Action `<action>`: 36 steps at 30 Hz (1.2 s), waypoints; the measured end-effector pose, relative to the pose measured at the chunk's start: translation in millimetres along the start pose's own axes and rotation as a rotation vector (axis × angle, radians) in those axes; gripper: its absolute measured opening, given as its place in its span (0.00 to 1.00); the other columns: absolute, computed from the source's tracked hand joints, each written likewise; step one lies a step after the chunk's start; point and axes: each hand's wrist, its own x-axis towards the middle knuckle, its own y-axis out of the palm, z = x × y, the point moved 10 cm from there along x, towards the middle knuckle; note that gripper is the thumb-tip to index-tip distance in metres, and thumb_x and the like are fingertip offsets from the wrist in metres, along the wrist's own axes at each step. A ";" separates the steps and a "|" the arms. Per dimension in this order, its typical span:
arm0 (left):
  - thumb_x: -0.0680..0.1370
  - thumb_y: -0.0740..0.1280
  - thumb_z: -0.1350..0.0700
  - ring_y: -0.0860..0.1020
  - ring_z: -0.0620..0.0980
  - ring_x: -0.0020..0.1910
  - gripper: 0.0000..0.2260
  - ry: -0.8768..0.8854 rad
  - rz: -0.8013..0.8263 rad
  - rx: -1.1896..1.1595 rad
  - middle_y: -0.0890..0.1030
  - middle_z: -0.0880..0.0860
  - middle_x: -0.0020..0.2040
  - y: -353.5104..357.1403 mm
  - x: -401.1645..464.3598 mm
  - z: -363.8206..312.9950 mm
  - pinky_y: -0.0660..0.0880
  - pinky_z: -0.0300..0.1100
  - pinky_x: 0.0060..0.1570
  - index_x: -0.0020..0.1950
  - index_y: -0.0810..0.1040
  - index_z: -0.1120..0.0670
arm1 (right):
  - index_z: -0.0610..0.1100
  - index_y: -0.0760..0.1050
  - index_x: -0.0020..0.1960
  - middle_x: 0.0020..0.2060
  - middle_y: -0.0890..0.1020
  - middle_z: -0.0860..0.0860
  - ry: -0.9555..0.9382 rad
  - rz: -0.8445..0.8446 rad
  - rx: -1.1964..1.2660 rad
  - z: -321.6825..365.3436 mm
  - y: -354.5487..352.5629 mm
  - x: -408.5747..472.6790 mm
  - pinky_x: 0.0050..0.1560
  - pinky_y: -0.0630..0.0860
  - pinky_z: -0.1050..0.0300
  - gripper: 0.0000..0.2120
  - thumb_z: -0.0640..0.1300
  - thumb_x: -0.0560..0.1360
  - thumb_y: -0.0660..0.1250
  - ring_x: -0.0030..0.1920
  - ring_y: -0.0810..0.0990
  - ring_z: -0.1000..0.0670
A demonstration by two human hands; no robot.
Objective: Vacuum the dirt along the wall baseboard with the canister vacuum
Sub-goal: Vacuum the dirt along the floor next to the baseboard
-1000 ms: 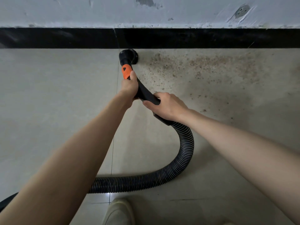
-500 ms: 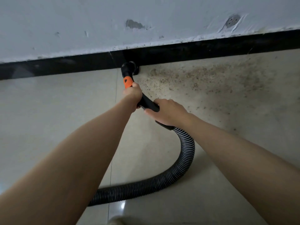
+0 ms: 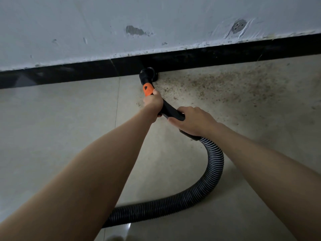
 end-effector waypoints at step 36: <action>0.82 0.51 0.45 0.74 0.55 0.51 0.24 0.123 0.054 -0.099 0.74 0.59 0.55 -46.2 18.3 1.2 0.74 0.46 0.51 0.69 0.65 0.61 | 0.49 0.70 0.47 0.35 0.74 0.53 0.092 -0.054 0.082 52.1 34.1 -9.8 0.38 0.68 0.54 0.16 0.62 0.76 0.61 0.40 0.76 0.46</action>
